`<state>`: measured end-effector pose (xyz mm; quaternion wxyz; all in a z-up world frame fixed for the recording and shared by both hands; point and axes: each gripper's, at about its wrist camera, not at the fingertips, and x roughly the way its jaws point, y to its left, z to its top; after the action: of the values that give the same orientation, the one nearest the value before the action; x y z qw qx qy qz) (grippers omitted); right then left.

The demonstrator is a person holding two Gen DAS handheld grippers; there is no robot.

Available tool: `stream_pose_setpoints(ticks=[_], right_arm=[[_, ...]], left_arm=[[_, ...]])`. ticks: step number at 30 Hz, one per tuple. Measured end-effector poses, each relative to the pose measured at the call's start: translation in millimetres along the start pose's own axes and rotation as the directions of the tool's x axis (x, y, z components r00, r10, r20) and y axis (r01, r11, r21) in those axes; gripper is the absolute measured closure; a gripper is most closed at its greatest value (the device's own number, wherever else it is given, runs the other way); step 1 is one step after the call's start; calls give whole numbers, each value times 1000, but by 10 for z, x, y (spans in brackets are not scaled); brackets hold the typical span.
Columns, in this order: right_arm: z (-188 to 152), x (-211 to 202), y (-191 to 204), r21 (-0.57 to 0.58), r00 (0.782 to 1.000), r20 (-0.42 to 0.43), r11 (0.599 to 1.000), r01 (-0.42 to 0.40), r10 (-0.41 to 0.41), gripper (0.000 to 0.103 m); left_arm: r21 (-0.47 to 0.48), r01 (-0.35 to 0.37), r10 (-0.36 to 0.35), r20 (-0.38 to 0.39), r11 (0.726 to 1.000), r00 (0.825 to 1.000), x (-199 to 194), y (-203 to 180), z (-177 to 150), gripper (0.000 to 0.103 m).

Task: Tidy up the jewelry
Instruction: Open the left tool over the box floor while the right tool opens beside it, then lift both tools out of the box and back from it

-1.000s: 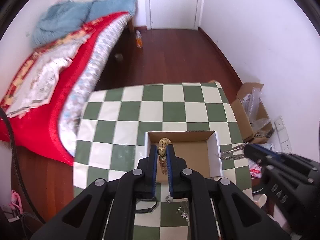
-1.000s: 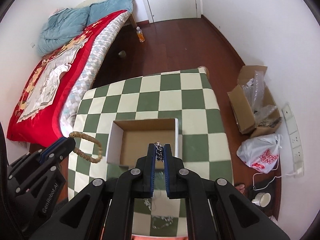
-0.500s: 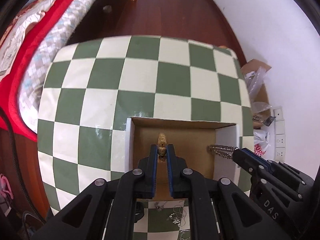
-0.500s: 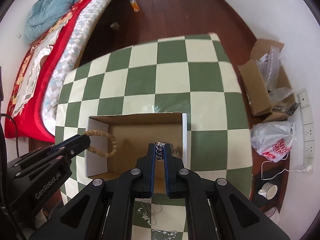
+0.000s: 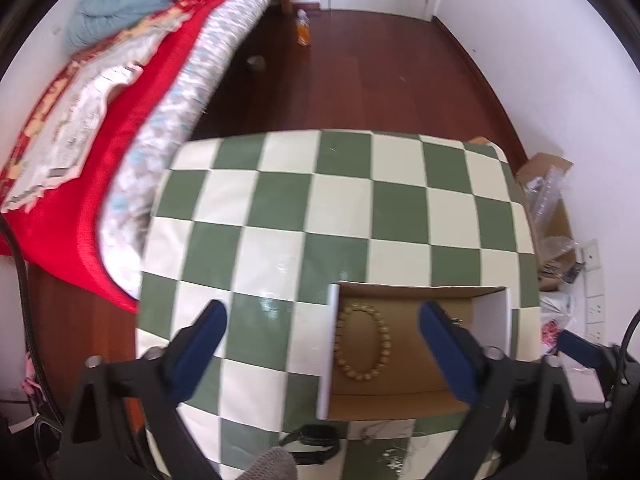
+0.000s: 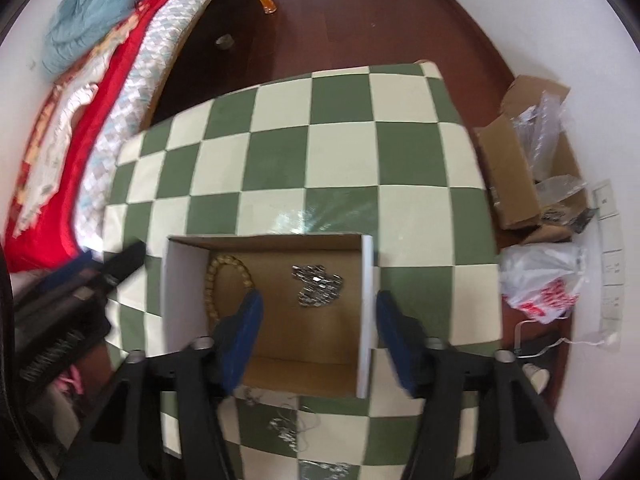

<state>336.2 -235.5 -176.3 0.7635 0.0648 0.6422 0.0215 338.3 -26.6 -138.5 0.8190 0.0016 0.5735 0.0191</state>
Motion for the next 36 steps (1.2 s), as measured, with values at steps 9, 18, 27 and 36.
stream_pose_setpoints(ticks=[9, 18, 27, 36], right_arm=[[-418, 7, 149, -68, 994, -11, 992, 103, -104, 1], [-804, -37, 121, -40, 992, 31, 992, 123, -122, 0], [-1074, -478, 139, -24, 978, 151, 989, 146, -141, 0], [-1376, -1149, 244, -24, 939, 305, 985, 173, -157, 0]], left_arm=[[-37, -93, 96, 74, 995, 993, -89, 212, -406, 0], [-36, -113, 117, 124, 993, 985, -264, 296, -808, 0], [-43, -103, 109, 200, 994, 974, -716, 388, -1067, 0], [-39, -86, 93, 301, 996, 949, -1312, 467, -1346, 0]])
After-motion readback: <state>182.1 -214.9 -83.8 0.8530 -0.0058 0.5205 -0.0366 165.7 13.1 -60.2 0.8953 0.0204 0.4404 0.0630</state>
